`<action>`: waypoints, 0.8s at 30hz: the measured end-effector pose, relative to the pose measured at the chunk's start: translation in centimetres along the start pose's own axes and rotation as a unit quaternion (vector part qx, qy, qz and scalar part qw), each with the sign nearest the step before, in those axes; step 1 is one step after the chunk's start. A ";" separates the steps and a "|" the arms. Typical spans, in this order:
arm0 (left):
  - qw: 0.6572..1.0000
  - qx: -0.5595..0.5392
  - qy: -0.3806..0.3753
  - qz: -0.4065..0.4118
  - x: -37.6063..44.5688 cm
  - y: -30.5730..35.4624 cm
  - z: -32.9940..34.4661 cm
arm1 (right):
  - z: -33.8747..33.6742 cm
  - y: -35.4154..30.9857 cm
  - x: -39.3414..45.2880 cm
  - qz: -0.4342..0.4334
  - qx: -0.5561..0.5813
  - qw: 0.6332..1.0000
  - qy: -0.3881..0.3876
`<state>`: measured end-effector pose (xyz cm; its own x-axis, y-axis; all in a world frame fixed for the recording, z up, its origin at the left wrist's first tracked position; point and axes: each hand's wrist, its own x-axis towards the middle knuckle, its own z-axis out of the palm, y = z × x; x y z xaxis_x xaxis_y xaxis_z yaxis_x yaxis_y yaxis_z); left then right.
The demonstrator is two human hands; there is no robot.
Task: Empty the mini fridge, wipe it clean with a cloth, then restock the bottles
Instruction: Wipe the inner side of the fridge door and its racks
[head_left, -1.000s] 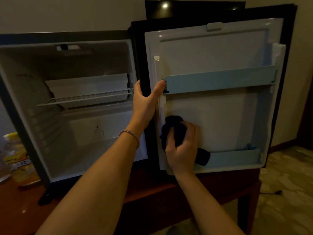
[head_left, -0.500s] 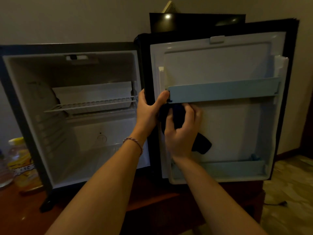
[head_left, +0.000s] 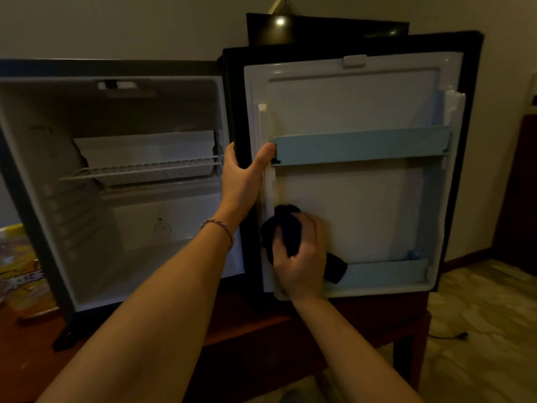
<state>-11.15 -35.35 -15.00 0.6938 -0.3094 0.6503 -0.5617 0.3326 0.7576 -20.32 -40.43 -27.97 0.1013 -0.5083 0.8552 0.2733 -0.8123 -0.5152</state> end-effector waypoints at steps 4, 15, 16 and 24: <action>1.000 0.000 -0.002 0.007 0.0 0.0 0.0 | -0.3 0.2 0.0 0.007 -0.026 0.999 -0.027; 0.999 -0.050 -0.020 0.006 0.3 -0.3 -0.3 | 1.7 -3.6 4.7 -0.020 0.024 0.997 0.070; 0.998 -0.054 -0.022 0.007 0.3 -0.3 -0.4 | 1.9 -3.8 5.0 -0.023 0.025 0.996 0.077; 0.998 -0.051 -0.021 0.002 0.5 -0.5 -0.4 | 1.5 -2.5 3.9 -0.061 -0.033 0.996 0.050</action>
<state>-10.34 -35.30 -15.05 0.6714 -0.3444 0.6562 -0.5138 0.4218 0.7470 -19.17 -39.95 -23.21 -0.0249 -0.4273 0.9038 0.2148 -0.8852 -0.4126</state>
